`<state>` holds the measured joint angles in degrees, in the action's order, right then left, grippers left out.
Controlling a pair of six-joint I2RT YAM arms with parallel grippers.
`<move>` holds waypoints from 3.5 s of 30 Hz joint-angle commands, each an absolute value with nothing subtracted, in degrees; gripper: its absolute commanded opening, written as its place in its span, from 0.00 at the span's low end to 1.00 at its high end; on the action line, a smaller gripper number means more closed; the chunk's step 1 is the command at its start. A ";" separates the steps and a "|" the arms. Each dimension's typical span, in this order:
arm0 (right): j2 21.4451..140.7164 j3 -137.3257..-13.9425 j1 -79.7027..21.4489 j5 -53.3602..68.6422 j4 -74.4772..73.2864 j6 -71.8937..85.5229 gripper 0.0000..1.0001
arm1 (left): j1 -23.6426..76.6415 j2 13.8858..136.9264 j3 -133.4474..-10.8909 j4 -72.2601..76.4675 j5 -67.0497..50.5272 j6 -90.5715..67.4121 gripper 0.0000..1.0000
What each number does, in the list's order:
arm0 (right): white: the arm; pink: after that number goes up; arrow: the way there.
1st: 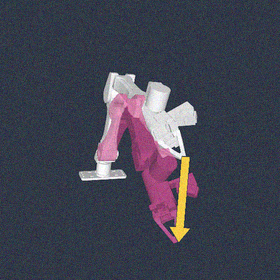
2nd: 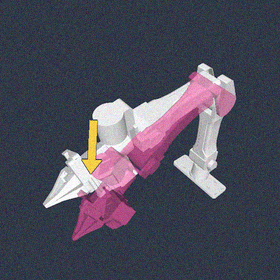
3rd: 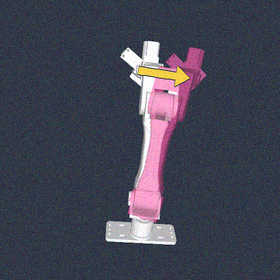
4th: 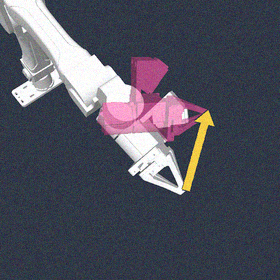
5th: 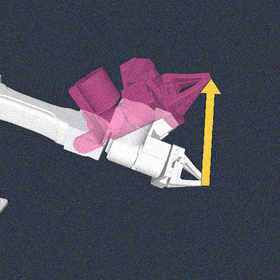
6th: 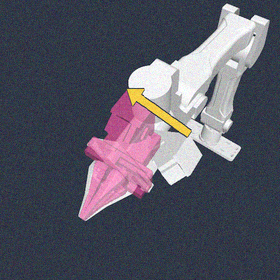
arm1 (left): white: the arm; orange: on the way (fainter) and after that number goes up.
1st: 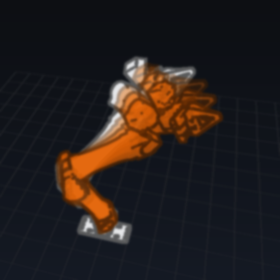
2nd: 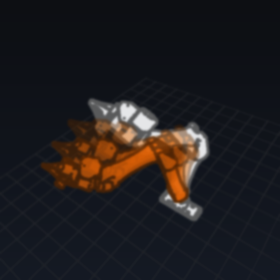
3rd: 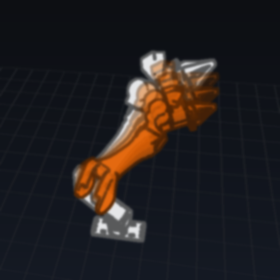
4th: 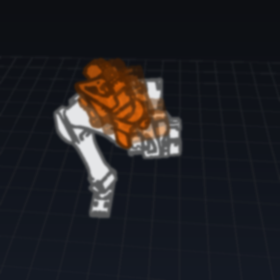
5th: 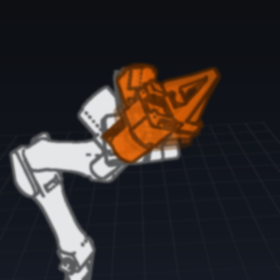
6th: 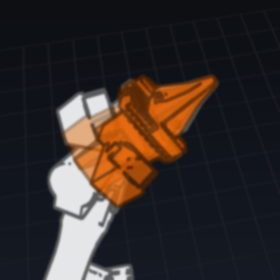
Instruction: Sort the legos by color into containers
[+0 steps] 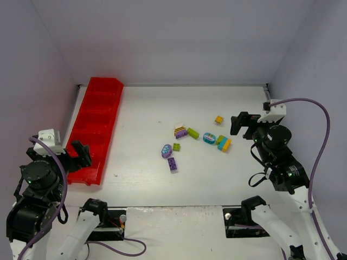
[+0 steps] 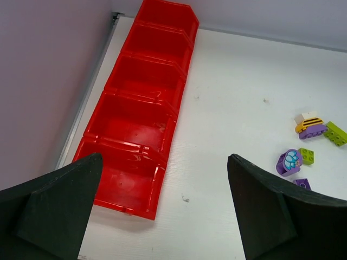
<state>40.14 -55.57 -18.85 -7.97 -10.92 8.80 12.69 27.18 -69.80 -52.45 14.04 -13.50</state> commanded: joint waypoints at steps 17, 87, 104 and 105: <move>46.13 -57.39 -18.99 -11.44 -11.25 13.54 1.00 | 13.97 53.61 -81.92 -52.48 -5.09 -22.13 0.83; 43.16 -54.67 -19.25 -7.21 -14.85 17.31 1.00 | 29.75 71.65 -63.55 -57.03 26.28 -69.35 0.07; 40.69 -53.96 -20.04 -6.15 -14.85 17.75 1.00 | -10.71 62.83 -56.78 -55.02 18.64 -57.39 0.15; 40.61 -53.96 -20.13 -6.15 -14.94 17.67 1.00 | -11.94 63.10 -56.17 -54.41 18.37 -57.13 0.15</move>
<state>40.75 -53.23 -19.59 -6.57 -17.45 17.61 -8.49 62.24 -56.42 -56.27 19.62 -60.07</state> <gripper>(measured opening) 0.997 0.301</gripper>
